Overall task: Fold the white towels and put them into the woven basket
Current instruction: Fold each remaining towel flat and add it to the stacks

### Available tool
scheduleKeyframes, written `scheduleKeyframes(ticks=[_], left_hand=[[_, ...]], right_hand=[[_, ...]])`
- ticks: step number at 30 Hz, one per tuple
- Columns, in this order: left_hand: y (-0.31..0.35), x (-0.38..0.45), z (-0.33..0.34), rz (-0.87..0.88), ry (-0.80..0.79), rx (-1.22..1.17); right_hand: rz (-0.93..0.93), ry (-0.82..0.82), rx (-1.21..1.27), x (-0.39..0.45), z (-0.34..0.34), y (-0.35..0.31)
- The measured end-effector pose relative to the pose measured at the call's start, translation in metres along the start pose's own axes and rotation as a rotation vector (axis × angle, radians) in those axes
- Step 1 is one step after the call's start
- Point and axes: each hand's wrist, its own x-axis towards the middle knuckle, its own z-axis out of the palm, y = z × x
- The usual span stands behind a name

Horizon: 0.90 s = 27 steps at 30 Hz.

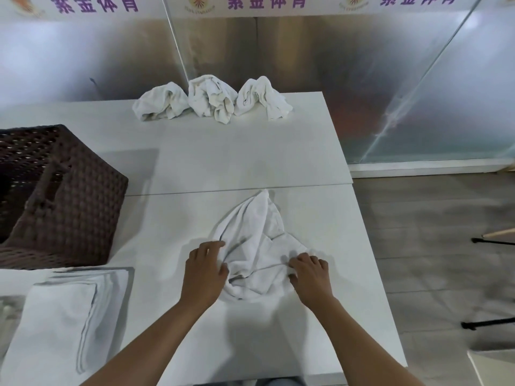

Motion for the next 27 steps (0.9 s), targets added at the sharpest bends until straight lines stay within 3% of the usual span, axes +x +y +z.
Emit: scheduleKeyframes(ticks=[2,5,7,14,19,22,27], left_hand=[[0.016,0.001,-0.004,0.079,-0.046,-0.029],[0.042,0.006,-0.007,0.155,-0.183,-0.114],[0.06,0.007,-0.011,0.206,-0.243,-0.173],[0.076,-0.002,-0.061,0.289,-0.086,-0.312],[0.078,-0.016,-0.126,0.338,0.04,-0.417],[0.08,-0.026,-0.161,0.351,0.094,-0.467],[0.082,-0.051,-0.204,0.356,0.139,-0.562]], right_hand=[[0.005,0.087,0.241,-0.005,-0.017,-0.003],[0.03,0.073,0.64,-0.013,-0.067,-0.023],[-0.013,0.083,0.753,-0.02,-0.097,-0.039],[-0.11,0.142,0.814,-0.04,-0.17,-0.066],[-0.129,-0.014,0.494,-0.062,-0.205,-0.079],[-0.093,0.166,0.469,-0.077,-0.22,-0.084],[-0.218,0.476,0.988,-0.118,-0.256,-0.117]])
